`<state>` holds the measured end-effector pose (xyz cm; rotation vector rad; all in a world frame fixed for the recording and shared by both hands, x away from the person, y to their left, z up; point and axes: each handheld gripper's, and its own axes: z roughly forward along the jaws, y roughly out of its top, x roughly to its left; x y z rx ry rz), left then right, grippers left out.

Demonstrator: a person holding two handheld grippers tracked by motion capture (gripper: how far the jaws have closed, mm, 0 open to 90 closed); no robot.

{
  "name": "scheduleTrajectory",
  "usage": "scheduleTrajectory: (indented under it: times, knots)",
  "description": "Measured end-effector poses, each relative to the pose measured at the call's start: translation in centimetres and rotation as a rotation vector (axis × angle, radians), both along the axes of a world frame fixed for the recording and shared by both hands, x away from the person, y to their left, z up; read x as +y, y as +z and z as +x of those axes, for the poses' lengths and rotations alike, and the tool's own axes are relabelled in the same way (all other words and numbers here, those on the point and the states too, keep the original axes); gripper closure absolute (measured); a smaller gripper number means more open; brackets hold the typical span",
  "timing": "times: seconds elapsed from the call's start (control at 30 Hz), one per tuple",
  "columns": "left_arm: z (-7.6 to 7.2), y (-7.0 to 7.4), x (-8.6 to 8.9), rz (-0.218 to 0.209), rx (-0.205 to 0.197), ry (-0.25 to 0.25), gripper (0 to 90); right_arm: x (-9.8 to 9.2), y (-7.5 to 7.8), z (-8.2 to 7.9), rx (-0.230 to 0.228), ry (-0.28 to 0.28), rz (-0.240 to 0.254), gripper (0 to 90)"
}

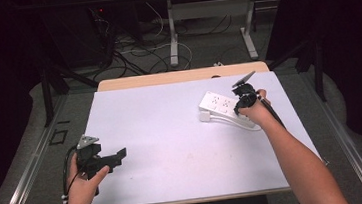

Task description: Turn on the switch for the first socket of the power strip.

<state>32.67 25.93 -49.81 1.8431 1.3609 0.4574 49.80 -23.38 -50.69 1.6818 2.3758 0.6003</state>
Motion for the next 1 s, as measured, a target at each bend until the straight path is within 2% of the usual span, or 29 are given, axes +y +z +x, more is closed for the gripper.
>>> scheduleTrajectory:
  times: [0.23, 0.3, 0.53, 0.57, 0.63, 0.7, 0.9, 1.0]
  knots:
    - [-0.03, 0.00, 0.13, 0.002, 0.001, 0.001, 1.5, -0.04, -0.16, -0.02, 0.008, -0.003, -0.009, 90.0]
    - [-0.05, 0.06, 0.19, 0.003, 0.006, -0.001, 1.5, -0.27, -0.21, 0.01, 0.010, -0.011, 0.011, 90.0]
    - [-0.09, 0.14, 0.23, 0.007, 0.012, -0.002, 1.5, -0.20, -0.23, -0.11, 0.002, -0.005, 0.008, 90.0]
    - [-0.09, 0.03, 0.11, 0.001, -0.003, 0.007, 1.5, -0.18, -0.17, -0.11, 0.009, -0.006, -0.001, 90.0]
    - [-0.07, -0.01, 0.12, 0.000, 0.000, 0.004, 1.5, -0.19, -0.28, -0.15, -0.005, -0.005, 0.009, 90.0]
    - [-0.07, -0.03, 0.12, -0.001, 0.000, 0.003, 1.5, -0.16, -0.19, -0.15, 0.004, -0.006, -0.001, 90.0]
    - [-0.04, -0.03, 0.08, -0.002, -0.001, 0.003, 1.5, -0.16, -0.28, -0.16, -0.009, -0.002, 0.006, 90.0]
    - [-0.04, -0.01, 0.13, 0.000, 0.000, 0.003, 1.5, -0.17, -0.20, -0.16, 0.002, -0.003, 0.000, 90.0]
